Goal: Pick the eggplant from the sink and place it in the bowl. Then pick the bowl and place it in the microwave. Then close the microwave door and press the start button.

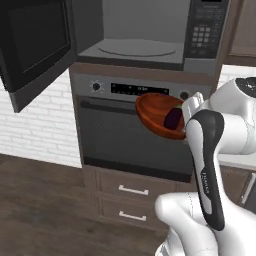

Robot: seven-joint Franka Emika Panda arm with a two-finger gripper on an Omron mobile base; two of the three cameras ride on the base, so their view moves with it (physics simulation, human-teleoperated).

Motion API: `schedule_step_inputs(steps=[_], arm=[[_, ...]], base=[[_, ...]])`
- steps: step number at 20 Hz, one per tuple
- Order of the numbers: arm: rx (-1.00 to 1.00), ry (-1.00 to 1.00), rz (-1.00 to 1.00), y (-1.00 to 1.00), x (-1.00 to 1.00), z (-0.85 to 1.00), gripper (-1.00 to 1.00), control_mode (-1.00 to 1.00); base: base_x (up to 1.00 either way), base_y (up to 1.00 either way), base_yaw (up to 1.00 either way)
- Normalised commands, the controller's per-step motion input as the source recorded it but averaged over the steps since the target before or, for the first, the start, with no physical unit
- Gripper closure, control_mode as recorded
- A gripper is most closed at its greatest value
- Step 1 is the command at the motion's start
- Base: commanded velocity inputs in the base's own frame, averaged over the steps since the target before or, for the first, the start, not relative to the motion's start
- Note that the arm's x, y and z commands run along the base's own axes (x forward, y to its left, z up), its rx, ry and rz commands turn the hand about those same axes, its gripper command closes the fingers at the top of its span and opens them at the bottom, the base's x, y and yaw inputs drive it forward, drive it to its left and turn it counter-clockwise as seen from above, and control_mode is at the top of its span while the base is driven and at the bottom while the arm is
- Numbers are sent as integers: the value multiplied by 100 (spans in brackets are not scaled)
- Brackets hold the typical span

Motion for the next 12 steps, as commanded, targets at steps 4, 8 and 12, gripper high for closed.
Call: schedule_step_inputs(steps=[4, 8, 12], arm=[[0, 0, 0, 0, 0, 0, 100, 100], [0, 0, 0, 0, 0, 0, 100, 100], [0, 0, 0, 0, 0, 0, 100, 100]], base=[[2, 19, -1], [42, 1, -18], [61, 39, -25]])
